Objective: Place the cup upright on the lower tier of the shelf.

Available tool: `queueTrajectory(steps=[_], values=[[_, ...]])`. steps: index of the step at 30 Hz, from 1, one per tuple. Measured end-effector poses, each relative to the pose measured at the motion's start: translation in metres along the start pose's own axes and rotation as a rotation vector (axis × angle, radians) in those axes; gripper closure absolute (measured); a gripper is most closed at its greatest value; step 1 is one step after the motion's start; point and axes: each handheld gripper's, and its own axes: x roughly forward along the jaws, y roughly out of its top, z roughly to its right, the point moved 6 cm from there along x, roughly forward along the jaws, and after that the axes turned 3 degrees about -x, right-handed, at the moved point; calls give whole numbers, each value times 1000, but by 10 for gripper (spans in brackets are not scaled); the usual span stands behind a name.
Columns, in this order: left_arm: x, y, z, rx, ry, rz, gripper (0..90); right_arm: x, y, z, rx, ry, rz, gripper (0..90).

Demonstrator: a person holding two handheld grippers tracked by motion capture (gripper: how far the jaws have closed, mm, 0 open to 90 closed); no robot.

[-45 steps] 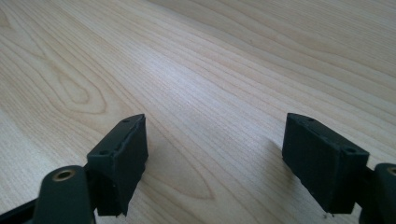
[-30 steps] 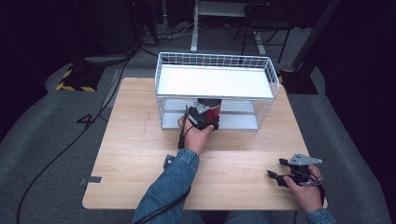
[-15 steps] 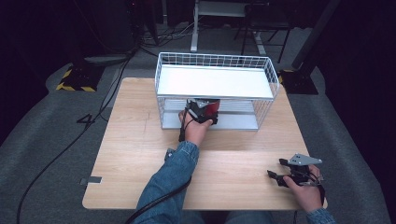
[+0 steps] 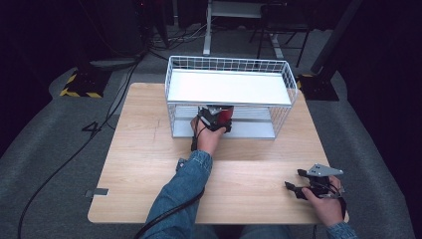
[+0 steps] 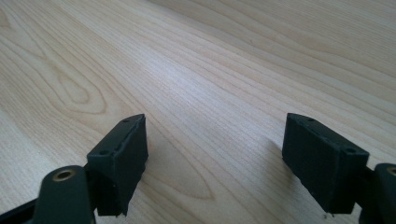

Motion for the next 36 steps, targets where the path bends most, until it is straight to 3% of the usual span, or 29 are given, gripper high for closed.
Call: queueTrajectory(steps=[12, 15, 17, 23, 27, 36], values=[[-13, -3, 2, -26, -17, -12, 152, 0, 0, 0, -1, -2, 2, 227], [-21, -3, 4, -7, -45, -15, 153, 0, 0, 0, -5, -4, 3, 231], [-28, -3, 5, -7, -30, -6, 153, 0, 0, 0, -1, -5, 2, 231], [-52, -4, 12, 21, -43, 1, 153, 0, 0, 0, -1, -5, 2, 231], [-70, -7, 17, 62, -60, -4, 153, 0, 0, 0, -1, -5, 2, 231], [-105, -9, 28, 91, -89, 6, 153, 0, 0, 0, -1, -5, 2, 231]])
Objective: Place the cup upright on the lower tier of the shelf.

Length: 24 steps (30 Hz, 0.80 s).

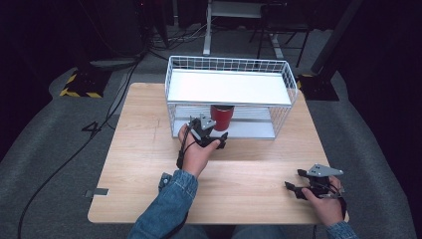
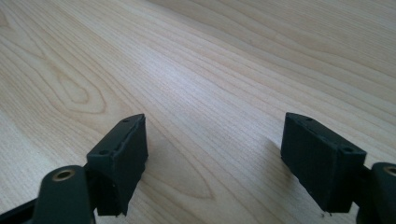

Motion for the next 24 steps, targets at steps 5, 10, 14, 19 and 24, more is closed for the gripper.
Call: queueTrajectory(steps=[5, 10, 14, 19, 24], values=[[-22, -3, 6, 7, -23, 11, 152, 0, 0, 0, 0, 0, 0, 231], [-43, -6, 8, 27, -28, 16, 152, 0, 0, 0, 0, 0, 0, 230], [-60, -9, 11, 56, -42, 2, 152, 0, 0, 0, 1, 5, -2, 224], [-82, -17, 12, 100, -57, -14, 152, 2, 2, 0, 4, 5, -3, 211], [-102, -26, 6, 102, -50, -16, 153, 3, 3, 0, 2, 7, -4, 205]])
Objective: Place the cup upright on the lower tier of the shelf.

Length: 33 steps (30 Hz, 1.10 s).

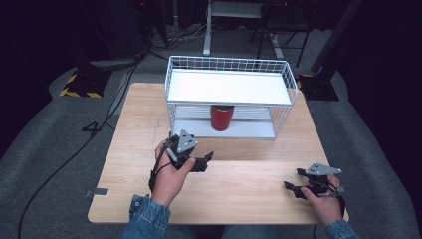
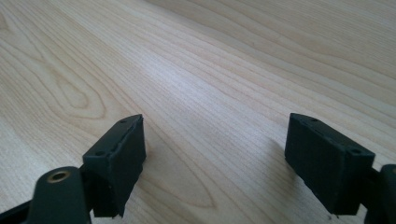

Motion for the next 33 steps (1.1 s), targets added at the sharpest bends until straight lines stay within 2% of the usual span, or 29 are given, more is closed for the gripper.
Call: queueTrajectory(steps=[4, 7, 12, 15, 17, 22, 25, 31, 33], values=[[-14, -7, -4, 6, 14, -2, 153, 2, 1, 0, 0, -1, -3, 195], [-24, -12, -5, 15, -2, -5, 153, 3, 2, 0, -1, 1, -3, 190], [-34, -24, -7, 9, -22, -4, 153, 4, 3, 0, -1, 1, -2, 185], [-40, -33, -9, 38, -8, -13, 153, 4, 3, 0, -1, -2, -4, 184], [-43, -38, -10, 60, -19, -24, 154, 4, 3, 0, -1, -2, -4, 184], [-51, -49, -6, 71, -67, -19, 155, 4, 3, 0, -1, -2, -4, 184], [-52, -58, -5, 91, -56, -39, 155, 4, 3, 0, -1, -2, -3, 184], [-51, -81, -7, 56, -54, -53, 155, 4, 3, 0, -1, -2, -3, 184], [-49, -88, -9, 57, -54, -80, 155, 4, 3, 0, -1, -3, -3, 184]])
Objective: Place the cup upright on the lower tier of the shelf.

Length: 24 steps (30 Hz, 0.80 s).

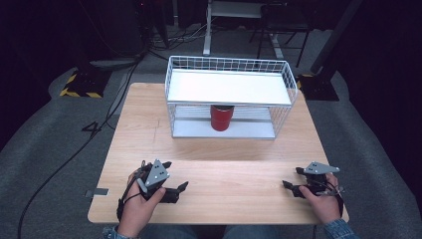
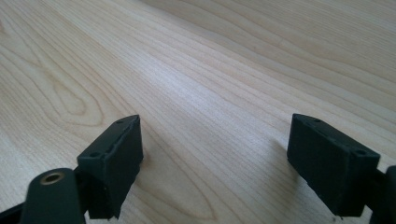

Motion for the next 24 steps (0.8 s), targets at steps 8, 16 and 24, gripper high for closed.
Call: queueTrajectory(steps=[8, 16, 24], values=[[14, -30, 0, -29, -12, -68, 158, 0, 0, 0, 0, 0, 0, 184], [28, -45, -3, -71, -18, -129, 161, 0, 0, 0, 0, 0, 1, 184], [35, -55, -6, -72, 10, -191, 153, 0, 0, 0, 0, 0, 0, 184]])
